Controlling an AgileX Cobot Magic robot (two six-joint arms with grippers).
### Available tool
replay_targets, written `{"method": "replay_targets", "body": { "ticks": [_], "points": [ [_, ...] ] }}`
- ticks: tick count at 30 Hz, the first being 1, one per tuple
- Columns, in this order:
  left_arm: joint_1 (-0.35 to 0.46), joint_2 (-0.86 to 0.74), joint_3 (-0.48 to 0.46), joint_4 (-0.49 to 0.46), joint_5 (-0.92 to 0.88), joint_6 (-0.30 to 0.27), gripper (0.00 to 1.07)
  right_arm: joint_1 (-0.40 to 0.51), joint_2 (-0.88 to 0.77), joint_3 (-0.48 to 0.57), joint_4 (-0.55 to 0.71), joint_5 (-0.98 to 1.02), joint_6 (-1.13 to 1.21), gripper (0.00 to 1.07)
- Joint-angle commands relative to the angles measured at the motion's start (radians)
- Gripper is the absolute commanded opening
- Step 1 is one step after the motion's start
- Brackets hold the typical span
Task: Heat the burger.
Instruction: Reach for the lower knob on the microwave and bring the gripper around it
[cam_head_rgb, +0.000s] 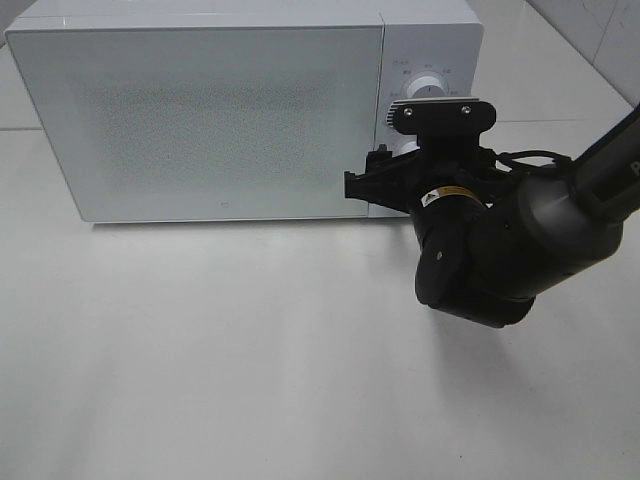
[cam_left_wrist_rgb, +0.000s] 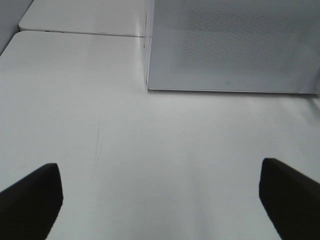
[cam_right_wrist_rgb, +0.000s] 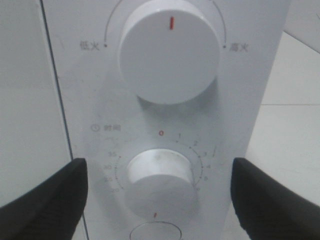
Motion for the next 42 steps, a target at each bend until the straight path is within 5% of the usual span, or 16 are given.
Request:
{"method": "replay_targets", "body": {
  "ticks": [1, 15, 24, 29, 30, 32, 34, 42],
  "points": [
    [0.0, -0.019, 0.0, -0.009, -0.012, -0.006, 1.01, -0.018, 0.008, -0.017, -0.008, 0.014, 0.01, 0.75],
    [0.0, -0.019, 0.0, -0.009, -0.012, -0.006, 1.01, -0.039, 0.036, -0.067, -0.026, 0.018, 0.01, 0.75],
    [0.0, -0.019, 0.0, -0.009, -0.012, -0.006, 1.01, -0.038, 0.036, -0.067, -0.023, -0.035, 0.01, 0.65],
    [0.0, -0.019, 0.0, -0.009, -0.012, -0.006, 1.01, -0.038, 0.036, -0.07, -0.019, -0.043, 0.015, 0.43],
    [0.0, -0.019, 0.0, -0.009, -0.012, -0.006, 1.01, -0.038, 0.036, -0.07, -0.013, -0.061, 0.029, 0.28],
    [0.0, -0.019, 0.0, -0.009, -0.012, -0.006, 1.01, -0.038, 0.036, -0.07, -0.008, -0.068, 0.033, 0.21],
    [0.0, -0.019, 0.0, -0.009, -0.012, -0.006, 1.01, -0.038, 0.036, -0.07, -0.001, -0.089, 0.036, 0.0],
    [0.0, -0.019, 0.0, -0.009, -0.012, -0.006, 1.01, -0.038, 0.036, -0.07, -0.037, -0.114, 0.077, 0.0]
  ]
}}
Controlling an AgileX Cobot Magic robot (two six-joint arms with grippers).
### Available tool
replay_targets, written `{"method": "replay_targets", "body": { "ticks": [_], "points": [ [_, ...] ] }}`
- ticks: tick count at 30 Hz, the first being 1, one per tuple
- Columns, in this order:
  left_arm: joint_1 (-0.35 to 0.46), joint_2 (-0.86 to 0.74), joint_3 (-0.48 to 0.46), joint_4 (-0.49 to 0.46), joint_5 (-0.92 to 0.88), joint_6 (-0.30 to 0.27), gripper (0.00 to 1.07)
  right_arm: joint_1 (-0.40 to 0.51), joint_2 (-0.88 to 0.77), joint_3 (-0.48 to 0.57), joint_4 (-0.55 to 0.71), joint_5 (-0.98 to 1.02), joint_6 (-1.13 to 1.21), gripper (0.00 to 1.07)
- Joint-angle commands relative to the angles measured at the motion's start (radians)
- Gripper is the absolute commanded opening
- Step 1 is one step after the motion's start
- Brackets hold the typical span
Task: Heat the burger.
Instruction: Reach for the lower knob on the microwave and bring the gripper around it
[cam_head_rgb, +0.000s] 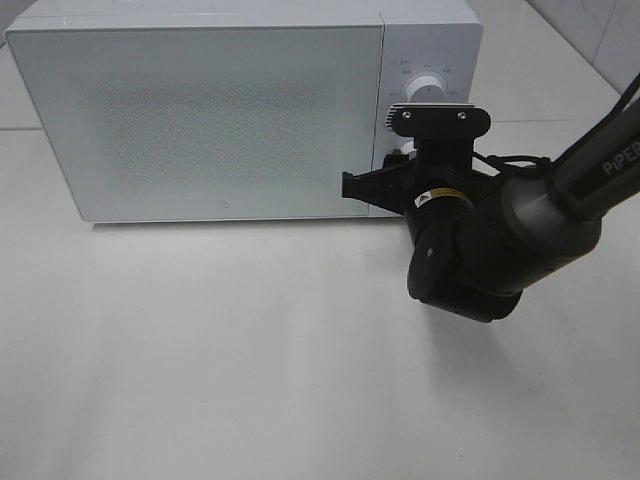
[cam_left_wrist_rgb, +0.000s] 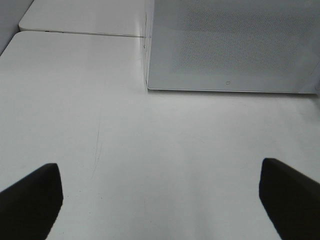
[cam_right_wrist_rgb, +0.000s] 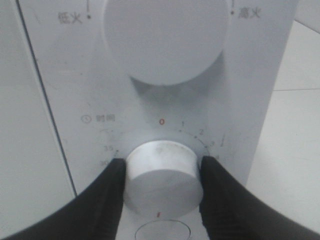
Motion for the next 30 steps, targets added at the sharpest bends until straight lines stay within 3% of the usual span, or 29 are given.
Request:
{"method": "replay_targets", "body": {
  "ticks": [1, 13, 17, 30],
  "points": [
    [0.0, -0.019, 0.0, -0.009, -0.012, -0.006, 1.01, -0.017, -0.004, -0.027, -0.035, -0.134, 0.03, 0.0],
    [0.0, -0.019, 0.0, -0.009, -0.012, -0.006, 1.01, -0.017, -0.004, -0.027, -0.093, -0.146, 0.214, 0.0],
    [0.0, -0.019, 0.0, -0.009, -0.012, -0.006, 1.01, -0.018, -0.004, -0.027, -0.172, -0.155, 0.484, 0.0],
    [0.0, -0.019, 0.0, -0.009, -0.012, -0.006, 1.01, -0.018, -0.004, -0.027, -0.209, -0.156, 1.106, 0.0]
  ]
}}
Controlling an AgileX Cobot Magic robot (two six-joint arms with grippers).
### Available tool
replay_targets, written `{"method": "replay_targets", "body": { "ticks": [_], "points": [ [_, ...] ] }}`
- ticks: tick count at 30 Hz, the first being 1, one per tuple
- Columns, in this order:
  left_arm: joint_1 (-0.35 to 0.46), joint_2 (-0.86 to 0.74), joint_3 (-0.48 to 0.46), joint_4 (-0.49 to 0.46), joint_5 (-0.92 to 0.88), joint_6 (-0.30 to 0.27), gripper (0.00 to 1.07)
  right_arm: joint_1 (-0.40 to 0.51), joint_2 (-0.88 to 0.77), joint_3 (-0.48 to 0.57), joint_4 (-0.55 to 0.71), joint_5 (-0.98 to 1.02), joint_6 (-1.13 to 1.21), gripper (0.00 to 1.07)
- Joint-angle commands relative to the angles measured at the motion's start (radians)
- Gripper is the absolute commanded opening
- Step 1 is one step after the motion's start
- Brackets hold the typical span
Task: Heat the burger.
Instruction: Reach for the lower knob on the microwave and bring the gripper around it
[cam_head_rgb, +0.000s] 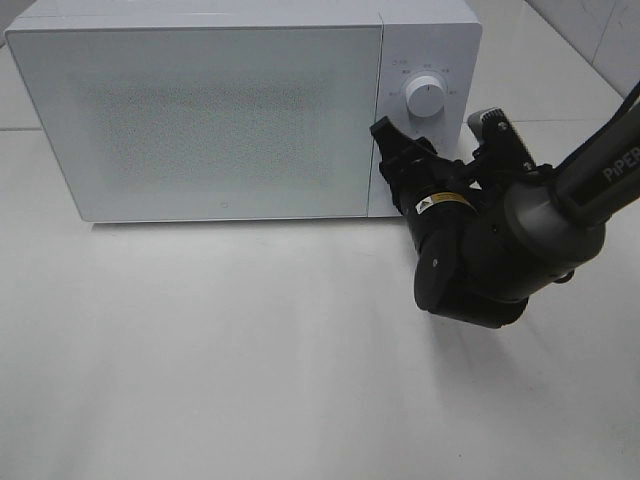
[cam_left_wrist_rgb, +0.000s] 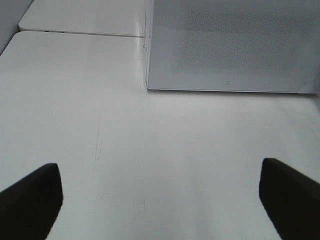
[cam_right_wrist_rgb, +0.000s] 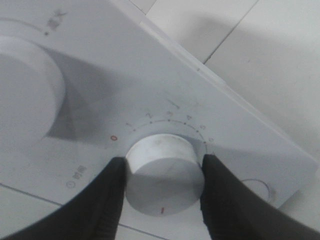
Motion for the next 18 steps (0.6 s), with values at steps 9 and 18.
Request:
{"method": "replay_targets", "body": {
  "ticks": [9, 18],
  "points": [
    [0.0, -0.019, 0.0, -0.009, -0.012, -0.006, 1.01, -0.015, -0.011, -0.044, -0.145, -0.129, 0.555, 0.01],
    [0.0, -0.019, 0.0, -0.009, -0.012, -0.006, 1.01, -0.015, -0.011, -0.044, -0.145, -0.126, 0.89, 0.01]
  ]
}}
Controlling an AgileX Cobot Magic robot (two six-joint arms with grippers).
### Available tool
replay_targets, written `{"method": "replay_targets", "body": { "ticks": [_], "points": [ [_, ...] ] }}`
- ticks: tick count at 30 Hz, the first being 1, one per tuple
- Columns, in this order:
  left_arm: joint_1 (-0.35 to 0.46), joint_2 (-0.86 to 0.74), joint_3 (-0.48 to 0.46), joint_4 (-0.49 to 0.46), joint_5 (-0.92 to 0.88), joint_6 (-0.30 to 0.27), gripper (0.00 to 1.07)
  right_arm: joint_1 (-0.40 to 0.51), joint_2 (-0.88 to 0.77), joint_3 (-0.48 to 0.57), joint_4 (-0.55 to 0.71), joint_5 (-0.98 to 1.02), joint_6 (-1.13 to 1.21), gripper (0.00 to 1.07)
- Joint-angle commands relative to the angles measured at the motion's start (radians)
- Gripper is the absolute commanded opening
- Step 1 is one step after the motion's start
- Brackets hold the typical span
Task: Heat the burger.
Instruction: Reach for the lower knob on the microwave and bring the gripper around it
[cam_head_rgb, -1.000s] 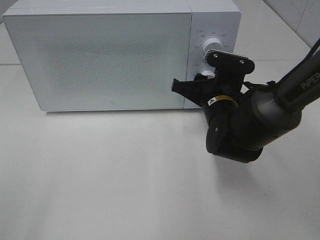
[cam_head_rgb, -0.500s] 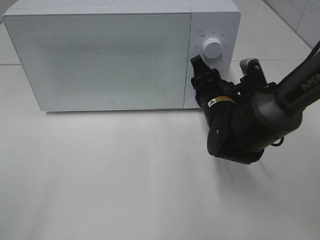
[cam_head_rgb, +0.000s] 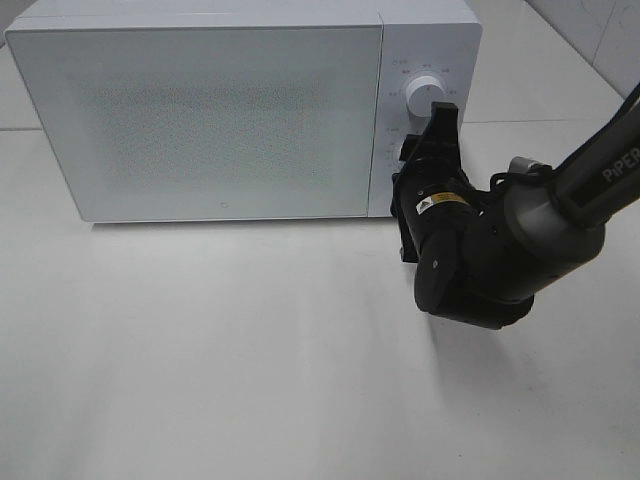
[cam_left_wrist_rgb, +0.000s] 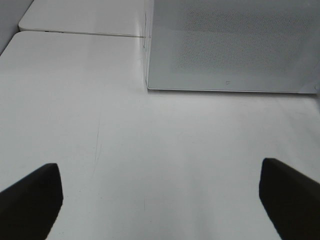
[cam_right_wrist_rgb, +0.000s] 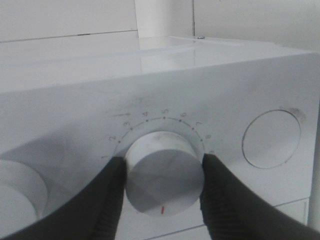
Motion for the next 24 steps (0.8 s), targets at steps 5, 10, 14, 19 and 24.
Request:
{"method": "replay_targets", "body": {
  "ticks": [5, 10, 14, 19, 24],
  "points": [
    [0.0, -0.019, 0.0, -0.009, -0.012, -0.006, 1.01, -0.015, -0.012, -0.047, -0.14, -0.114, 0.154, 0.01],
    [0.0, -0.019, 0.0, -0.009, -0.012, -0.006, 1.01, -0.015, -0.012, -0.047, -0.14, -0.115, 0.153, 0.02],
    [0.0, -0.019, 0.0, -0.009, -0.012, -0.006, 1.01, -0.015, -0.012, -0.047, -0.139, -0.115, 0.148, 0.04],
    [0.0, -0.019, 0.0, -0.009, -0.012, -0.006, 1.01, -0.015, -0.012, -0.047, -0.13, -0.115, 0.142, 0.05],
    [0.0, -0.019, 0.0, -0.009, -0.012, -0.006, 1.01, -0.015, -0.012, -0.047, -0.104, -0.124, 0.118, 0.08]
  ]
}}
